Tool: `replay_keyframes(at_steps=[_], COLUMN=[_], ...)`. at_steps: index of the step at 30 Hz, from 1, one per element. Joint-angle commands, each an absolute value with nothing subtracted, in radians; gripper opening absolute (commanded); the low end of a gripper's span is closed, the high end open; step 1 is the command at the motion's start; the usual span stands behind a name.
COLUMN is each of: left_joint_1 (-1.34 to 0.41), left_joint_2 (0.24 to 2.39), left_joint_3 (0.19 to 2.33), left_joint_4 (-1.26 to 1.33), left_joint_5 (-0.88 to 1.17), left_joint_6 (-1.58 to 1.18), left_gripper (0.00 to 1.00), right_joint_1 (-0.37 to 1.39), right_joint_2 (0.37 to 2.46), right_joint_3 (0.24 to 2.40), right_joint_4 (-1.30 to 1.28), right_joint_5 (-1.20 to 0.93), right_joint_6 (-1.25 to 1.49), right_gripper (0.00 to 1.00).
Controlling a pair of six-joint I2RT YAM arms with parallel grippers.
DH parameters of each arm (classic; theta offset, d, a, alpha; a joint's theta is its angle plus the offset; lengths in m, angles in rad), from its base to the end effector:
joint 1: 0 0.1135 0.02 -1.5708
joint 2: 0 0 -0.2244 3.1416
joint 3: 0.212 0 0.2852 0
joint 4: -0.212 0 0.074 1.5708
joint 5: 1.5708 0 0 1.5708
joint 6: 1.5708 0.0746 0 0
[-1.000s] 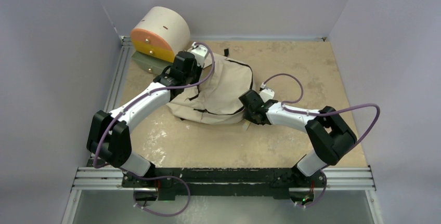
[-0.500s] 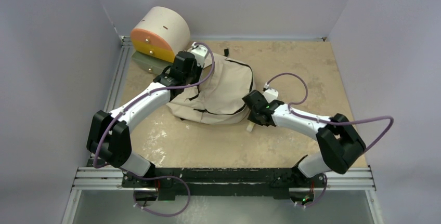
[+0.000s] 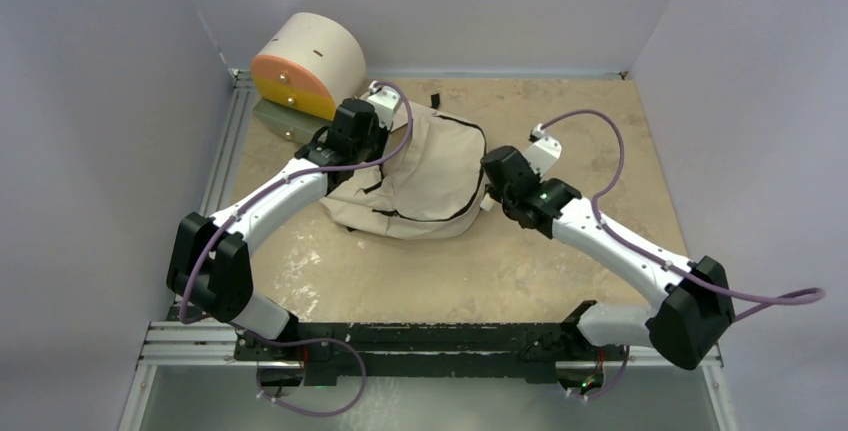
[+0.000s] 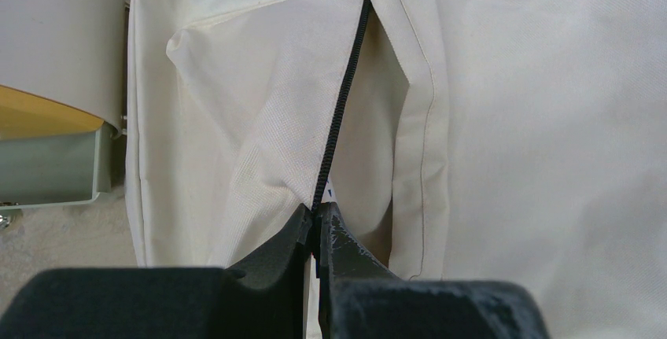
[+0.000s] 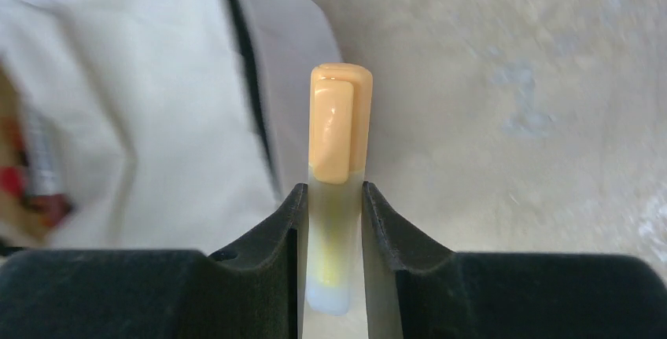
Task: Pack the student bag
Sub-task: Pick up the stationery from the center of the board, then place the stationery in the student bag.
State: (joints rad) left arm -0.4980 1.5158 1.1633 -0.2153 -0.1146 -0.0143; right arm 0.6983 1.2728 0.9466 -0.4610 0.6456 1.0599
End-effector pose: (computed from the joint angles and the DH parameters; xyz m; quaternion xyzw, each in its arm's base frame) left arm 0.3686 -0.1907 0.2180 0.1829 0.8565 -0.0730 0.4770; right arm 0.2830 0.1789 0.2009 0.2768 0.8404 0.0919 0.4568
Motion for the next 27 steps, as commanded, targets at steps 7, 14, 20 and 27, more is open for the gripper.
replay_keyframes(at_steps=[7, 14, 20, 27], left_joint_1=[-0.497, -0.497, -0.497, -0.497], left_joint_2=[1.486, 1.485, 1.485, 1.484], left_joint_3=[1.209, 1.209, 1.209, 1.209], left_joint_4=[-0.189, -0.19, -0.19, -0.189], left_joint_5=[-0.114, -0.117, -0.122, -0.12], left_joint_6=[-0.005, -0.005, -0.005, -0.005], left_gripper=[0.0, 0.0, 0.0, 0.0], right_joint_1=[0.697, 0.698, 0.699, 0.698], right_joint_2=[1.319, 1.556, 1.718, 1.812], right_joint_3=[1.113, 1.226, 1.318, 1.391], right_joint_4=[0.016, 0.127, 0.144, 0.125], right_joint_5=[0.415, 0.173, 0.058, 0.046], right_joint_6=[0.776, 0.776, 0.797, 0.848], right_gripper=[0.1, 0.09, 0.09, 0.09])
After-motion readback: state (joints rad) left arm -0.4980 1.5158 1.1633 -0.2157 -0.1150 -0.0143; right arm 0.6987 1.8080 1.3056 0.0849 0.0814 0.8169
